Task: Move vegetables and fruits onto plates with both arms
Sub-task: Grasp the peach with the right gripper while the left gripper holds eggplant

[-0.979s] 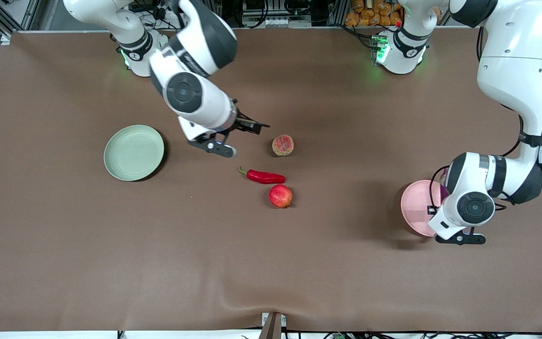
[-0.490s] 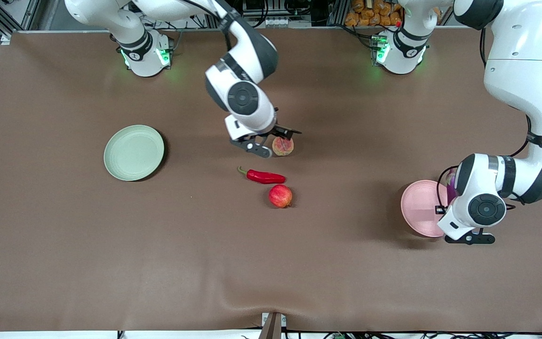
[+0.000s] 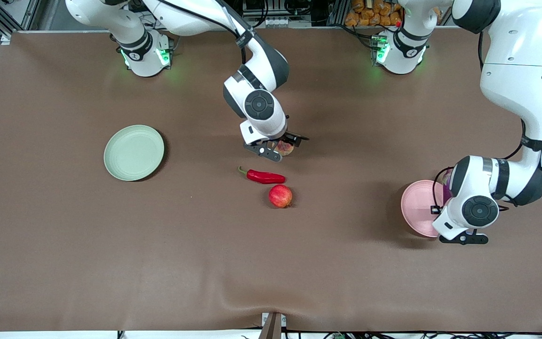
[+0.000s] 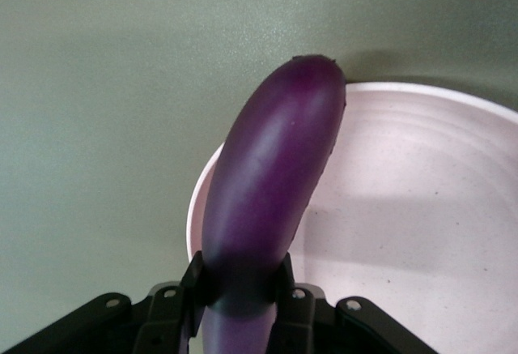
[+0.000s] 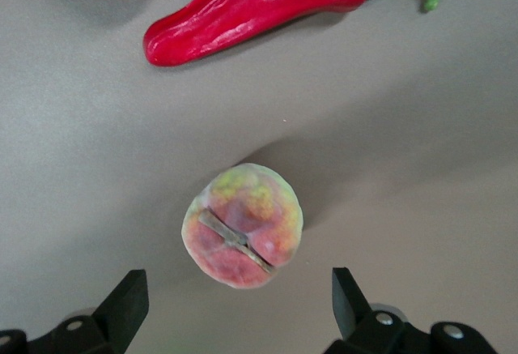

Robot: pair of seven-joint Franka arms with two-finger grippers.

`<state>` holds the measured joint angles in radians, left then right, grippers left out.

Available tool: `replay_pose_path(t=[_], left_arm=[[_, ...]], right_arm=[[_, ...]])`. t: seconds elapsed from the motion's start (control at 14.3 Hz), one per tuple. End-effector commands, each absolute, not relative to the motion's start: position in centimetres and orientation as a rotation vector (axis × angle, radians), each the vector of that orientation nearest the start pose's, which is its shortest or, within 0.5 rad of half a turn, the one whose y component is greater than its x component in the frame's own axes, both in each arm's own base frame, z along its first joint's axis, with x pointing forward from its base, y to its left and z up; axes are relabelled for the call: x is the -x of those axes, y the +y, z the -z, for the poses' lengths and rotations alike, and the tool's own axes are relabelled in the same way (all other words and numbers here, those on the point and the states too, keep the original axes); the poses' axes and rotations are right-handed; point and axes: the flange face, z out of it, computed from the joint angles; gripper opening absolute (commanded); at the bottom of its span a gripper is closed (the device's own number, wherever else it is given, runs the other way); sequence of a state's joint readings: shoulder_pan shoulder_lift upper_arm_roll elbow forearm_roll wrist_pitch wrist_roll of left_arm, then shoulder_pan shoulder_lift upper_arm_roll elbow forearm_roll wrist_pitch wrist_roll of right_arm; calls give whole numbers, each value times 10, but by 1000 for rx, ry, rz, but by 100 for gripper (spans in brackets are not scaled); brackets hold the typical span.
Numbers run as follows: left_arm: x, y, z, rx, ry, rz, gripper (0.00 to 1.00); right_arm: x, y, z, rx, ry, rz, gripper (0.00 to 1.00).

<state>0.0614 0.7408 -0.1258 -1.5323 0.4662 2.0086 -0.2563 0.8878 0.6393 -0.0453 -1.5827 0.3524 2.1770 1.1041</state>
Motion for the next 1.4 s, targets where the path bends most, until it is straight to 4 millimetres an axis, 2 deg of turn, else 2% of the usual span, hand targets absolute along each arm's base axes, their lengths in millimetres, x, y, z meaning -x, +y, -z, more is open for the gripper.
replay_pose_path(t=[0.0,0.07,0.14,0.21,0.49,0.7,0.77,0.84,0.91,0.98,1.05,1.19,1.33], left_arm=[[-686,-12,-204,2787,62,-261,3],[-686,-14,-204,2789,65,-260,24],[-688,-15,-206,2791,63,-251,69],[-689,-14,-207,2789,67,-248,100],[-690,-16,-209,2790,66,-242,100],[-690,-16,-209,2791,68,-242,100],[-690,-16,-209,2791,68,-242,100],[-690,-16,-209,2791,68,-242,100],[-690,-16,-209,2790,66,-242,100],[-690,-16,-210,2791,65,-239,100],[-691,-16,-213,2792,64,-233,100],[-695,-18,-222,2797,63,-210,100],[-703,-25,-235,2812,60,-168,100]], right_arm=[[-456,534,-259,2908,716,-315,100],[-458,534,-255,2905,719,-302,100],[-459,535,-248,2901,717,-283,100],[-459,536,-244,2903,713,-267,100],[-449,535,-220,2955,693,-276,100],[-445,533,-210,2975,691,-281,100],[-444,534,-208,2976,689,-281,77],[-440,537,-208,2983,673,-280,60],[-441,537,-208,2988,663,-273,29],[-444,535,-210,2997,651,-264,7],[-449,532,-215,2995,653,-258,0],[-464,522,-235,2992,674,-286,0],[-492,505,-273,3000,716,-381,0]])
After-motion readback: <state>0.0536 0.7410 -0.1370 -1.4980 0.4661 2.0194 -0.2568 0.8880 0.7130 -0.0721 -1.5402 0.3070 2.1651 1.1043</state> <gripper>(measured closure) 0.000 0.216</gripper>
